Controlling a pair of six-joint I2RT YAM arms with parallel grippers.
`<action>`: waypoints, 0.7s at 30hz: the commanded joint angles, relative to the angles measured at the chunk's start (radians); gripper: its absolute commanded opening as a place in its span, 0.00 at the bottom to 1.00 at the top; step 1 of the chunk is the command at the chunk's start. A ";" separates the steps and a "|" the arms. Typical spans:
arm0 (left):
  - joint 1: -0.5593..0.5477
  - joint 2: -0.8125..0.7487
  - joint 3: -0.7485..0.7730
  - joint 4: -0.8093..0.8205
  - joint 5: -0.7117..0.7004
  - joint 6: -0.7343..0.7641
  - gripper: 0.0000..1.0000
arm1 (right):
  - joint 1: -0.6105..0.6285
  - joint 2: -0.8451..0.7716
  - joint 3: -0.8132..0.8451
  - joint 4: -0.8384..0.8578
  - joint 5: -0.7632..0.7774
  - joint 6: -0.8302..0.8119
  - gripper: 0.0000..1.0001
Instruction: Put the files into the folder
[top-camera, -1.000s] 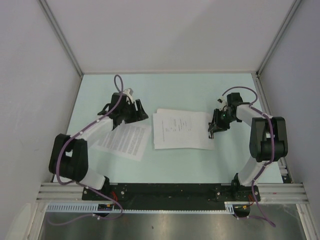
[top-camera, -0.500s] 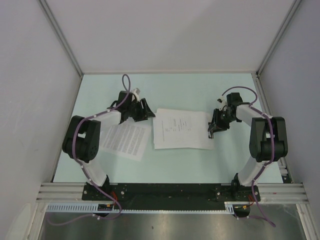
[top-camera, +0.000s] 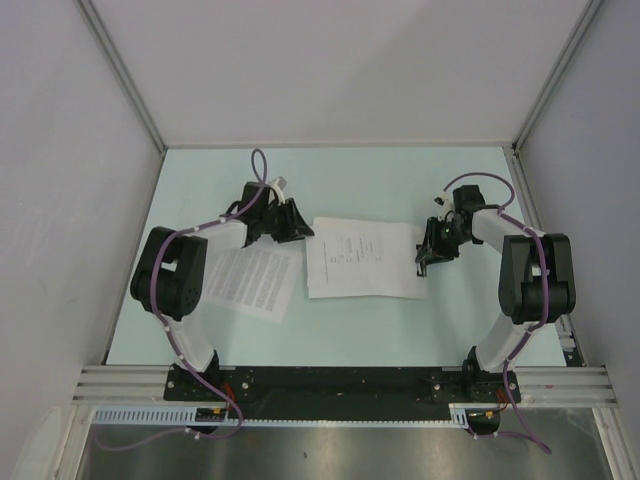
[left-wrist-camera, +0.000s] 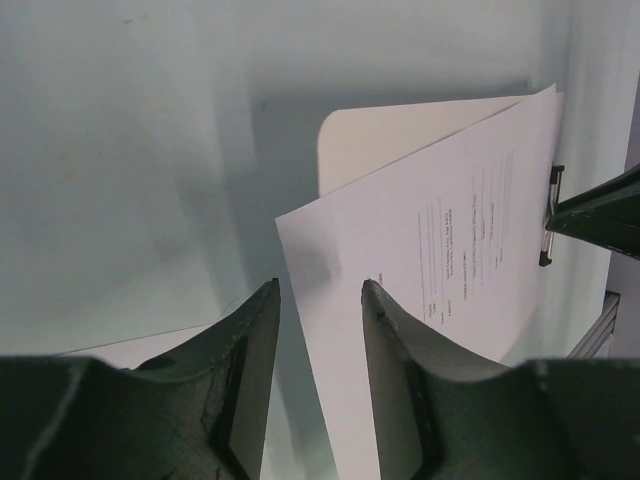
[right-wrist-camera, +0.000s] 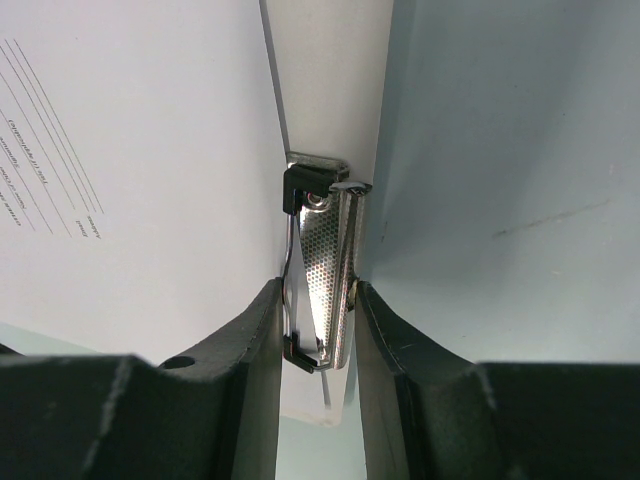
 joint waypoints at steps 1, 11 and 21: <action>-0.016 -0.001 0.058 0.023 0.020 -0.010 0.46 | 0.004 -0.017 0.016 0.016 -0.027 0.006 0.00; -0.026 -0.023 0.064 0.023 0.011 -0.005 0.31 | 0.009 -0.011 0.016 0.016 -0.025 0.007 0.00; -0.042 -0.088 0.032 0.045 -0.004 -0.017 0.37 | 0.009 -0.008 0.016 0.016 -0.021 0.007 0.00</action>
